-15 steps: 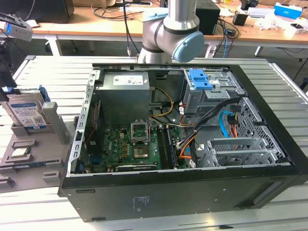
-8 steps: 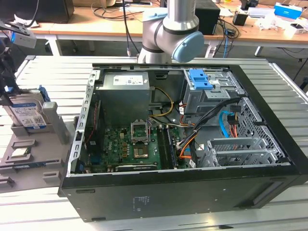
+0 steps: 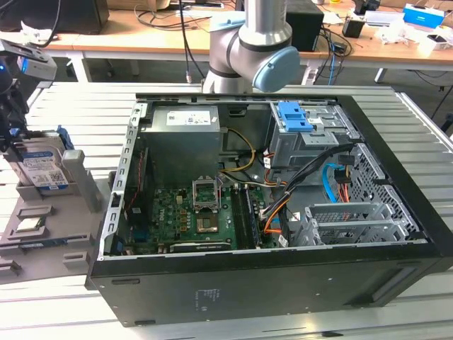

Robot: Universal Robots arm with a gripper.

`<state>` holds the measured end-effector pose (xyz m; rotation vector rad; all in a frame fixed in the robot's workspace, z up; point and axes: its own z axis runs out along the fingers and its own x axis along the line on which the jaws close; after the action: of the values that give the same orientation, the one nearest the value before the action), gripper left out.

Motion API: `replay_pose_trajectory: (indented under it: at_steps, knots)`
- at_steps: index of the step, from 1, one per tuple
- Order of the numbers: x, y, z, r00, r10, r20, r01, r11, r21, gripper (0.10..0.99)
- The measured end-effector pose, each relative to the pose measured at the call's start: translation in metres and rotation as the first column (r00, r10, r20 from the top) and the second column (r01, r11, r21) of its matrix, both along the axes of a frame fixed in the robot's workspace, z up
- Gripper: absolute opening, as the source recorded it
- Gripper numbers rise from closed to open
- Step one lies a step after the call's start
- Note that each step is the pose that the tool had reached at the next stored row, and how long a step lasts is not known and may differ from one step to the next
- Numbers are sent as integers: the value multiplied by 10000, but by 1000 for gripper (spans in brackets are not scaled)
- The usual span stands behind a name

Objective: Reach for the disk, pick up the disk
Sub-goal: 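Pick up the disk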

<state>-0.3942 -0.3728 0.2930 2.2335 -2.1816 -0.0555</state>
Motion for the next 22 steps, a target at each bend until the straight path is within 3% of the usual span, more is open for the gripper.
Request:
replay_pose_trajectory:
  at_steps: [9,10,12,13,22]
  knots:
    - [0,0,-36,10000,24,1,-24,10000,-3,545]
    - [0,0,-36,10000,25,1,-25,10000,-3,533]
    - [0,0,-36,10000,26,1,-26,10000,-3,396]
    - [0,0,-36,10000,26,1,-26,10000,-3,369]
    - [0,0,-36,10000,33,1,-33,10000,-3,369]
